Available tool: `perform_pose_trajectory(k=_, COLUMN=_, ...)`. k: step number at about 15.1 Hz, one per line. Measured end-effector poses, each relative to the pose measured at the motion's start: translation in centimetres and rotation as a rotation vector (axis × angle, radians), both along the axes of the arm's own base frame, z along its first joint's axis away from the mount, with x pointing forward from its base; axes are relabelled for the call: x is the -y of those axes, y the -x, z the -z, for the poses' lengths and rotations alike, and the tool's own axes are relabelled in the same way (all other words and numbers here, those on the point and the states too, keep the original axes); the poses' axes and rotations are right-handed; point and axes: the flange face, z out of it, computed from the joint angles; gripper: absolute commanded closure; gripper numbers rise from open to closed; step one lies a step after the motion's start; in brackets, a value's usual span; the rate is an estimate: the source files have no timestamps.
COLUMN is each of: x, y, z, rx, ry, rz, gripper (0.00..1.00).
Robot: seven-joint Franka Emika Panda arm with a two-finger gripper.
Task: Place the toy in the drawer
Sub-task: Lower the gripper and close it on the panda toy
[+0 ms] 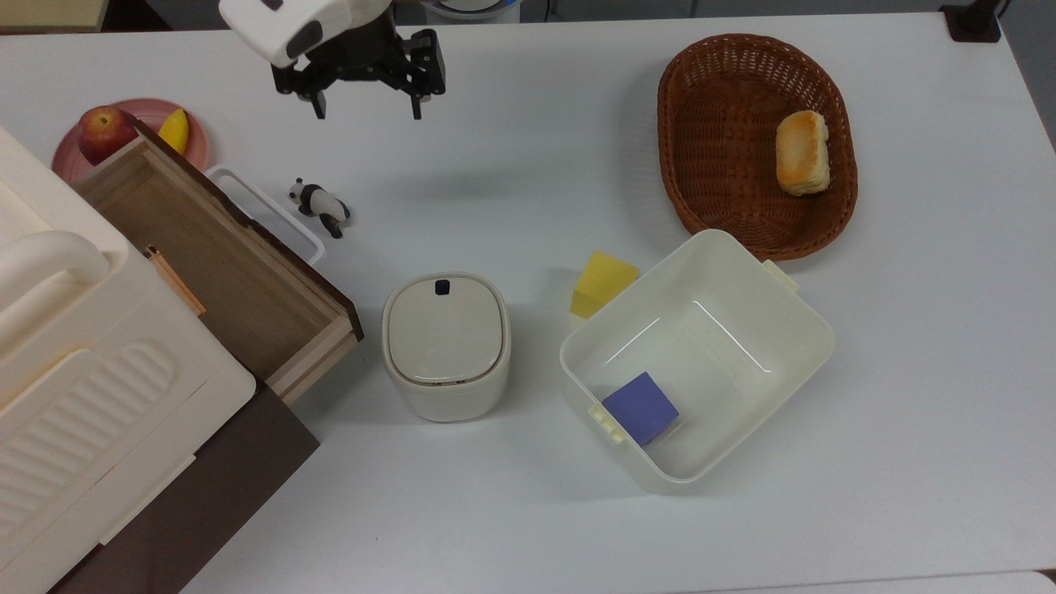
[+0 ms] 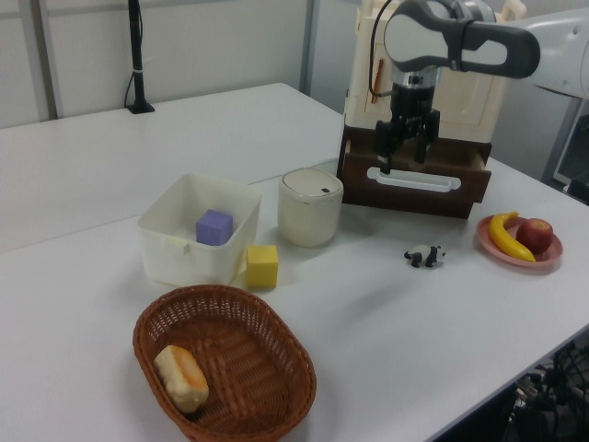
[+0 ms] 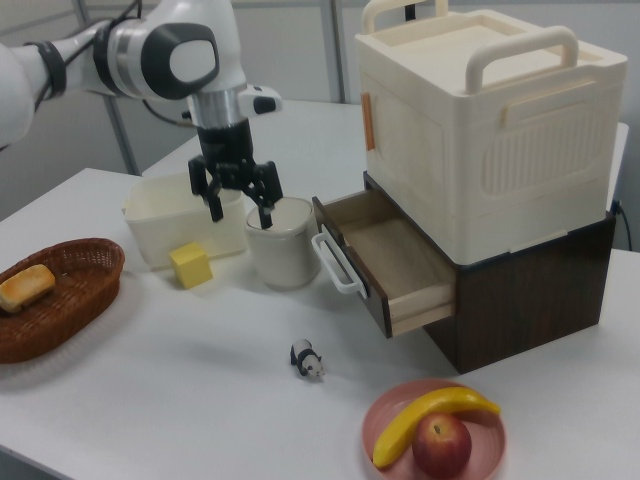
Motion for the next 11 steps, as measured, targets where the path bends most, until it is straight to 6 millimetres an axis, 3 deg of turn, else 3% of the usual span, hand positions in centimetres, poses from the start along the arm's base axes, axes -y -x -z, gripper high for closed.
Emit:
perform_pose_trajectory(k=4, x=1.2, y=-0.1, z=4.6, rx=-0.050, ry=0.019, rz=-0.271, gripper=0.00)
perform_pose_trajectory(k=11, x=2.1, y=0.7, z=12.9, rx=-0.079, ry=0.076, rz=-0.567, gripper=0.03)
